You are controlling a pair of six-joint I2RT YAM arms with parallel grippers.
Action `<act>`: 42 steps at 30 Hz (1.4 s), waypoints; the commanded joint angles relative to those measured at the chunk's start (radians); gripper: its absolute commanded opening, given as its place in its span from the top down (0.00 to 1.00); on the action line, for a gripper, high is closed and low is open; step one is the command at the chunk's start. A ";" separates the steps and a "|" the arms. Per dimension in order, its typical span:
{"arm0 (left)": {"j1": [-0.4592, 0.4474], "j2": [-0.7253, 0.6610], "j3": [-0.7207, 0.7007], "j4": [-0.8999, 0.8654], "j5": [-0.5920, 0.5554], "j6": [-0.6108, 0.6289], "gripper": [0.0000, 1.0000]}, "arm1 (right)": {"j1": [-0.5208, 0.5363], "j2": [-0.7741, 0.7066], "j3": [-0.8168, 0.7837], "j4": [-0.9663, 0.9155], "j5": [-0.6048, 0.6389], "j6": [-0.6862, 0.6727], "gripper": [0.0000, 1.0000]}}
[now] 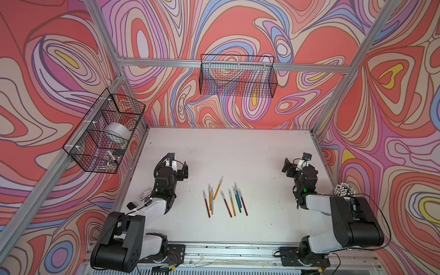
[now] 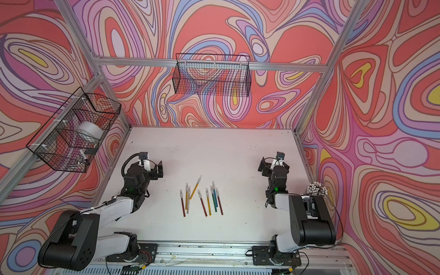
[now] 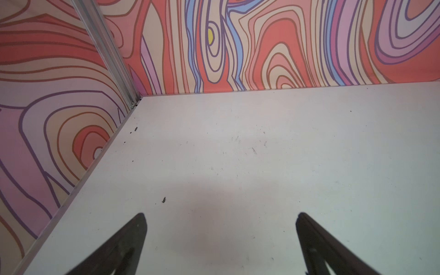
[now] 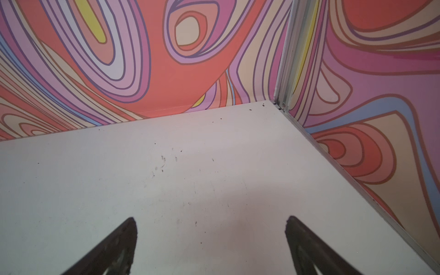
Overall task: Remove protective caps from carving knives
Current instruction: Pick up the carving knife from the center of the board.
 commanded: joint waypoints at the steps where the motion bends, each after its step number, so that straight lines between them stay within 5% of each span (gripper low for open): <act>1: -0.026 -0.050 0.087 -0.229 -0.098 -0.053 0.00 | 0.008 -0.059 0.047 -0.183 -0.003 0.067 0.02; 5: -0.054 -0.095 0.216 -0.479 -0.087 -0.160 0.00 | 0.029 -0.129 0.116 -0.364 -0.020 0.131 0.02; 9: -0.083 -0.139 0.285 -0.666 -0.053 -0.267 0.00 | 0.100 -0.173 0.244 -0.650 0.170 0.216 0.02; 17: -0.148 -0.206 0.404 -1.021 0.060 -0.410 0.00 | 0.216 -0.232 0.363 -0.932 0.123 0.263 0.02; 30: -0.319 -0.263 0.433 -1.375 0.175 -0.524 0.00 | 0.316 -0.365 0.366 -1.209 -0.138 0.305 0.02; 38: -0.418 -0.197 0.437 -1.472 0.212 -0.615 0.11 | 0.358 -0.387 0.362 -1.306 -0.218 0.349 0.02; 42: -0.422 -0.174 0.426 -1.479 0.221 -0.682 0.27 | 0.391 -0.391 0.331 -1.284 -0.219 0.375 0.02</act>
